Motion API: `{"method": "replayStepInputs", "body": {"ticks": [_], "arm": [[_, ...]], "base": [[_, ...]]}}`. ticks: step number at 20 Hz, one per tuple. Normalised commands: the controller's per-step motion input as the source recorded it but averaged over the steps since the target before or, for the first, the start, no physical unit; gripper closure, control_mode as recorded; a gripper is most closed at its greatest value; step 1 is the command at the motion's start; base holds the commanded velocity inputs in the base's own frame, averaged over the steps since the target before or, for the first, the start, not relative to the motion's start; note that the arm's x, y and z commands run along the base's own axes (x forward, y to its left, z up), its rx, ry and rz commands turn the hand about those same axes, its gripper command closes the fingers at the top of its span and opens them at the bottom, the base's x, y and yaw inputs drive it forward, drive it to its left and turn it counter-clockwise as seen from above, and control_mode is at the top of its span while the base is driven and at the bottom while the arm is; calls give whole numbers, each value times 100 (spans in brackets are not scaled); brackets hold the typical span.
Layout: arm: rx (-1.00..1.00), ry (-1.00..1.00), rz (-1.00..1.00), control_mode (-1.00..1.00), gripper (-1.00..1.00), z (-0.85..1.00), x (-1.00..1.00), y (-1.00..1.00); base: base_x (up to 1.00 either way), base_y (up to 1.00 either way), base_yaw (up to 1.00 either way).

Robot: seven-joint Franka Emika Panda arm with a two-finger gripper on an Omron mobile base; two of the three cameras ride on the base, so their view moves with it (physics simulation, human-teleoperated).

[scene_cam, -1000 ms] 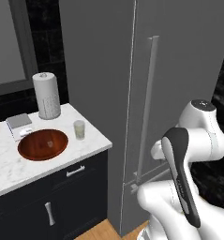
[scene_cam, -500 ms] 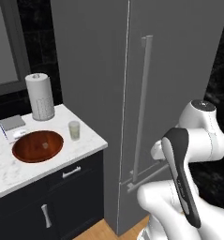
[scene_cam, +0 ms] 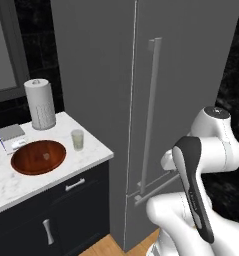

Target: Grab a lemon wedge from the fridge and one ice cube from the ice bowl, and put them in the glass of lemonade.

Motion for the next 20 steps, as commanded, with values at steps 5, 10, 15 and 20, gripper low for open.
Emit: {"method": "replayStepInputs", "body": {"ticks": [5, 10, 15, 20], "arm": [[0, 0, 0, 100, -100, 0, 0, 0], [0, 0, 0, 100, -100, 0, 0, 0], [0, 0, 0, 100, -100, 0, 0, 0], [0, 0, 0, 100, -100, 0, 0, 0]], "base": [[-16, 33, 0], [0, 20, 0], [0, 0, 0], [0, 0, 0]]}}
